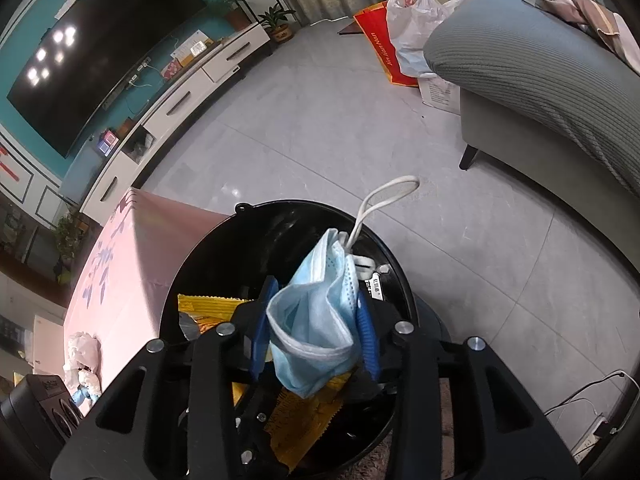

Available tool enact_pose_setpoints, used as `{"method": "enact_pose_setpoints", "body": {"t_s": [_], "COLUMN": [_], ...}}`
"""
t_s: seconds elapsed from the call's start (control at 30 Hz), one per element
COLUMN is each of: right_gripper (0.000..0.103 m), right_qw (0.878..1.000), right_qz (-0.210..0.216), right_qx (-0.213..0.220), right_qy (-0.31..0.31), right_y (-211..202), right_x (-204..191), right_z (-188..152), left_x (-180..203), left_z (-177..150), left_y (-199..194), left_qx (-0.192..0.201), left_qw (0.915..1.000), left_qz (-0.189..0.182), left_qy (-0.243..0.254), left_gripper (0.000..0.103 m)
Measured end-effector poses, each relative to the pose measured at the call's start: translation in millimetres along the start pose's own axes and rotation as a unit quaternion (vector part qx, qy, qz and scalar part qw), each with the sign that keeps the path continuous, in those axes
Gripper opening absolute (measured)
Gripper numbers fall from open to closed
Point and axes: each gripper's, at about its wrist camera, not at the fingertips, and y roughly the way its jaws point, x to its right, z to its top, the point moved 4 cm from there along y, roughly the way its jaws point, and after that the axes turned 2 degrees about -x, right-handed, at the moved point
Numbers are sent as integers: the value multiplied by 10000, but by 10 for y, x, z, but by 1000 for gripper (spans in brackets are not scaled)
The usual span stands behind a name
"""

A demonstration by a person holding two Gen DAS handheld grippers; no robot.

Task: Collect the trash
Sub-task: 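Open both tools to drop the chip bag and face mask into the bin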

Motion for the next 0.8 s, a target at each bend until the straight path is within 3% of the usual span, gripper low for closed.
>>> {"method": "enact_pose_setpoints", "body": {"t_s": [0.3,0.8], "right_gripper": [43,65], "right_qw": [10000,9995], "right_qz": [-8,38], "right_qx": [55,317], "right_qy": [47,-80], "right_y": [-26,-124], "right_x": [25,-67], "right_z": [-12,12], "left_x": [6,-170], "left_z": [20,114], "left_y": [-46,-481], "left_qx": [63,510], "left_qw": [10000,9985], "left_qz": [-22,-2], "left_qy": [-9,-197], "left_gripper": [51,76]}}
